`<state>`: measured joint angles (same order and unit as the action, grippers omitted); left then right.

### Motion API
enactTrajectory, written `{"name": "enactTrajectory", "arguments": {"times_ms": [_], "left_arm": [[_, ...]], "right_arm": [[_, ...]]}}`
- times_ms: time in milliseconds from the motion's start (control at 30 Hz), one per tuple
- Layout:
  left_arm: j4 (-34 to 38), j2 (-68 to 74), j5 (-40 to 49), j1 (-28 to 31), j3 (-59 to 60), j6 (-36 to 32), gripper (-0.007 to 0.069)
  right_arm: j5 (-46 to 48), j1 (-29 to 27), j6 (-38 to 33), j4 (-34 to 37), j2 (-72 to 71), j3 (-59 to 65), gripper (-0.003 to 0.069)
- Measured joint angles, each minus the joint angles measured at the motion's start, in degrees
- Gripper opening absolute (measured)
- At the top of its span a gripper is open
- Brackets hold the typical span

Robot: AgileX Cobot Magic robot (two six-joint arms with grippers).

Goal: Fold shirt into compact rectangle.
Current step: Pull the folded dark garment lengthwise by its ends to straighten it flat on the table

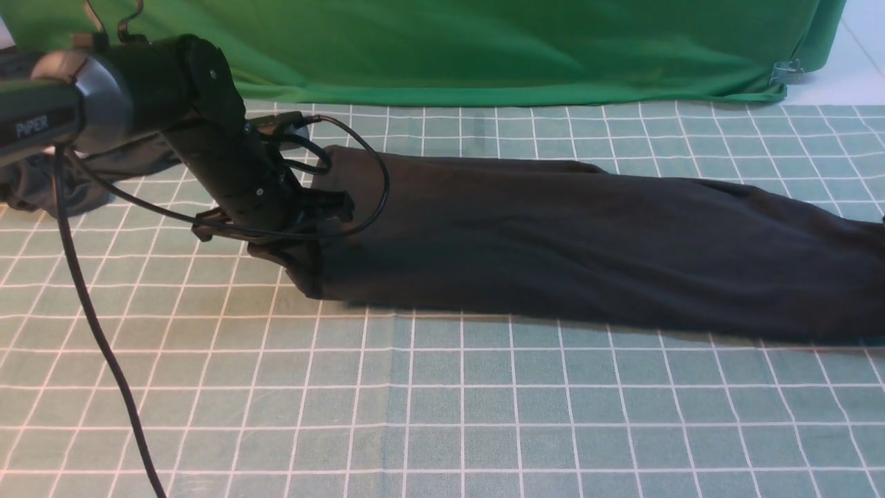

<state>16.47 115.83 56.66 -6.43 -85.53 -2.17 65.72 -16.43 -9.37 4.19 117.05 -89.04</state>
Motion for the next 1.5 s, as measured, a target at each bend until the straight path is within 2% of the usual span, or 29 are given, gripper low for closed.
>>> {"name": "enactTrajectory", "arguments": {"times_ms": [267, 467, 733, 933, 1233, 1367, 1500], "left_arm": [[1.2, -0.4, 6.2, 0.1, 0.1, -1.0, 0.0017], [1.9, -3.8, 11.8, -1.4, 1.1, -1.1, 0.0017], [1.9, -10.0, 12.2, -8.9, 13.3, 1.9, 0.0017], [4.8, -10.7, 6.7, -15.2, 19.2, 4.5, 0.0017], [5.9, -10.7, 4.4, -18.6, 19.4, 4.7, 0.0029], [5.1, -10.7, 4.6, -18.7, 19.4, 5.9, 0.0086], [1.3, -11.1, 7.2, -18.7, 18.9, 7.8, 0.0211]], "right_arm": [[3.3, -0.3, -0.9, 0.1, -4.6, 3.3, 0.0054], [3.8, -2.8, -1.7, 0.1, -9.5, 9.7, 0.0055], [2.3, -8.7, -2.1, 0.0, -15.5, 15.0, 0.0055], [1.2, -14.7, -4.7, 0.1, -19.5, 15.4, 0.0055], [2.2, -15.6, -4.7, 1.2, -19.8, 15.4, 0.0055], [2.2, -13.7, -4.6, 1.5, -19.8, 15.4, 0.0055], [3.4, -9.4, -4.3, 1.7, -19.8, 14.0, 0.0055]]}}
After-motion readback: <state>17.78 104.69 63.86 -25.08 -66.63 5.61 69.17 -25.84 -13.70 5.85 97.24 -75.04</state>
